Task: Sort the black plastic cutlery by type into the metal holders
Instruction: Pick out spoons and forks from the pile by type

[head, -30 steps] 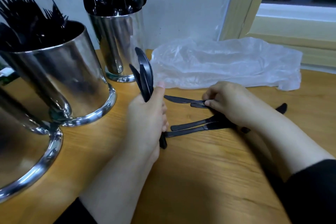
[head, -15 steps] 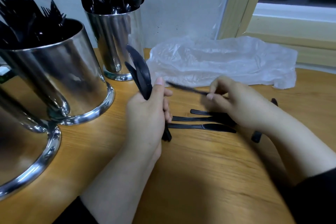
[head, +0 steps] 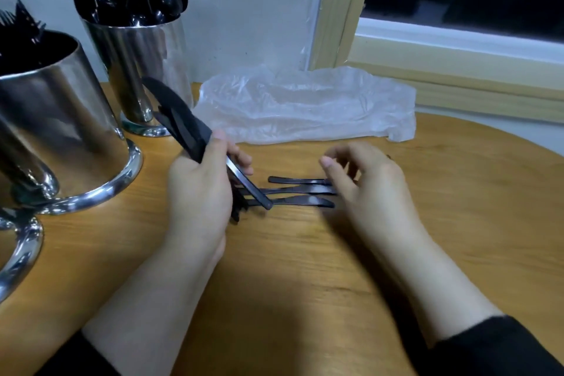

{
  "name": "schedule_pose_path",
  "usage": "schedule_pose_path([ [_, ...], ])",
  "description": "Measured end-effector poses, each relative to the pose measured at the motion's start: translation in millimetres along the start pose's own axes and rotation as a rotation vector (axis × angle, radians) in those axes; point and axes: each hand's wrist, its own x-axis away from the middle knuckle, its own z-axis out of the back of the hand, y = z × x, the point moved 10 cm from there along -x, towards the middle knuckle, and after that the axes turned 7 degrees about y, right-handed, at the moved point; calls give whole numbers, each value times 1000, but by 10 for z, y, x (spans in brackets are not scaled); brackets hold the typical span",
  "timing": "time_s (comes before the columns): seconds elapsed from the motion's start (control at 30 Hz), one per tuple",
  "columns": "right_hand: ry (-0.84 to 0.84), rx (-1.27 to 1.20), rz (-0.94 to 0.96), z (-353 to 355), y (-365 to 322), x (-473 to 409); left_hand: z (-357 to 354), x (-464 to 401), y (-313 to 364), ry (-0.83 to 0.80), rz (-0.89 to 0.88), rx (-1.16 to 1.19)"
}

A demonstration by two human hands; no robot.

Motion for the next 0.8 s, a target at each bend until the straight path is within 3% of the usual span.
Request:
schedule_pose_path([
  [0.1, -39, 211, -269, 230, 772, -27, -26, 14, 188, -52, -122, -43],
  [0.23, -208, 408, -434, 203, 1158, 70, -140, 50, 115, -146, -156, -226],
  [0.4, -194, 361, -471, 164, 1170, 13, -304, 186, -95, -267, -77, -289],
  [0.67, -190, 353, -568, 362, 1176, -4, -304, 190, -207, -266, 19, -203],
  [0.8, -107, 314, -570, 440, 1171, -19, -316, 225, -226, -281, 37, -193],
])
